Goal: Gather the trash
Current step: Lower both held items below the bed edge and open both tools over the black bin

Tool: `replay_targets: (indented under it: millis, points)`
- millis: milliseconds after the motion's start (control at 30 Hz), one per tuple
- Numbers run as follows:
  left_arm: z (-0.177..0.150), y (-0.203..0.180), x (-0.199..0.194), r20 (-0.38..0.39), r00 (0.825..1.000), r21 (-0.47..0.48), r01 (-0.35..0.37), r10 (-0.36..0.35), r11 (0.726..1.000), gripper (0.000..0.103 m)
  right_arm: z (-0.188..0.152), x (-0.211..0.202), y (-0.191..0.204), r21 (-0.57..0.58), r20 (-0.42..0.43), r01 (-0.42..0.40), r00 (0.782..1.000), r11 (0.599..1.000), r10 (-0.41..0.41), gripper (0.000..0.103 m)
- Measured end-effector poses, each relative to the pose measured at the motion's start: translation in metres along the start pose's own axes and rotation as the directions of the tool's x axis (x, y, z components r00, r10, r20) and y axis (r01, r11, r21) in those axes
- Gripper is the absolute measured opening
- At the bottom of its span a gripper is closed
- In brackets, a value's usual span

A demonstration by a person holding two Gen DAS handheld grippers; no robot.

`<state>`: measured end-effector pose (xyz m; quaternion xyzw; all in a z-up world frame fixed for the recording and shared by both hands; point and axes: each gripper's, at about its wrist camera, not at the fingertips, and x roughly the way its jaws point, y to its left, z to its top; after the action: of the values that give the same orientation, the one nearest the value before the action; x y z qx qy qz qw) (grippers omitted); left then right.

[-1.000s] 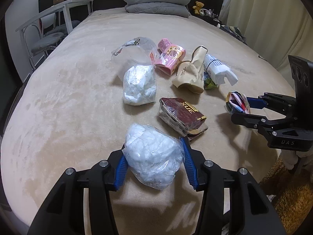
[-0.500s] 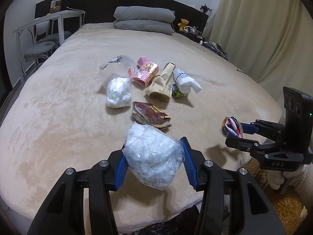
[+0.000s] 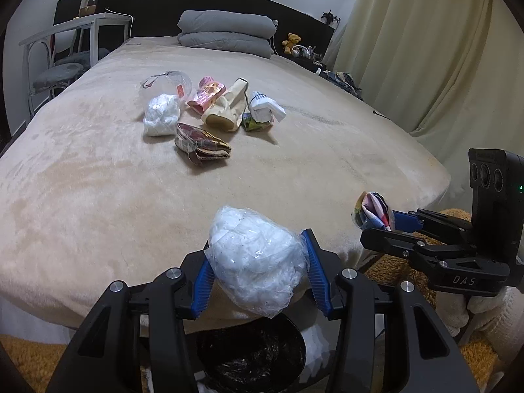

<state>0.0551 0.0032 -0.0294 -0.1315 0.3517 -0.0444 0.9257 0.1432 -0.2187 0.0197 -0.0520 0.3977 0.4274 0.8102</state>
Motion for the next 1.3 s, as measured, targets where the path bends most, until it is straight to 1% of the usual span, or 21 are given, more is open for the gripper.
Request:
replay_targets:
  millis: [300,567,733,800,867,933,1067,1133,1200,1300]
  points:
    - [-0.027,-0.016,-0.014,-0.001,1.0,-0.037,0.017,-0.017,0.999,0.049,-0.027,-0.001,0.011,0.041,-0.058,-0.007,0.998,0.999,0.01,0.05]
    - [-0.051,-0.014,-0.007,-0.101,0.992,-0.13,0.056,-0.07,0.99,0.049,-0.043,0.003,0.01,0.114,-0.132,-0.017,0.991,0.993,0.032,0.05]
    - [-0.064,-0.014,0.008,-0.19,0.978,-0.16,0.049,-0.079,0.986,0.049,-0.053,0.013,0.004,0.146,-0.203,0.005,0.979,0.989,0.025,0.05]
    - [-0.066,-0.013,0.013,-0.219,0.973,-0.159,0.043,-0.077,0.986,0.049,-0.055,0.018,-0.005,0.2,-0.232,0.008,0.972,0.98,0.04,0.05]
    - [-0.068,-0.01,0.019,-0.251,0.965,-0.167,0.034,-0.076,0.985,0.049,-0.057,0.025,-0.015,0.251,-0.261,0.003,0.963,0.968,0.065,0.05]
    - [-0.072,-0.007,0.027,-0.295,0.952,-0.182,0.022,-0.076,0.983,0.049,-0.06,0.032,-0.023,0.294,-0.298,0.011,0.951,0.956,0.08,0.05]
    - [-0.078,-0.002,0.046,-0.378,0.923,-0.198,-0.009,-0.068,0.98,0.049,-0.066,0.043,-0.032,0.341,-0.35,0.046,0.933,0.939,0.081,0.05]
    - [-0.081,0.0,0.055,-0.406,0.91,-0.22,-0.01,-0.082,0.976,0.049,-0.068,0.05,-0.035,0.367,-0.369,0.049,0.925,0.929,0.097,0.05]
    - [-0.083,0.0,0.063,-0.435,0.898,-0.216,-0.034,-0.064,0.976,0.049,-0.07,0.059,-0.037,0.377,-0.397,0.067,0.913,0.924,0.097,0.05]
    - [-0.086,-0.001,0.073,-0.475,0.878,-0.217,-0.046,-0.064,0.975,0.049,-0.075,0.069,-0.042,0.402,-0.438,0.088,0.892,0.911,0.108,0.05]
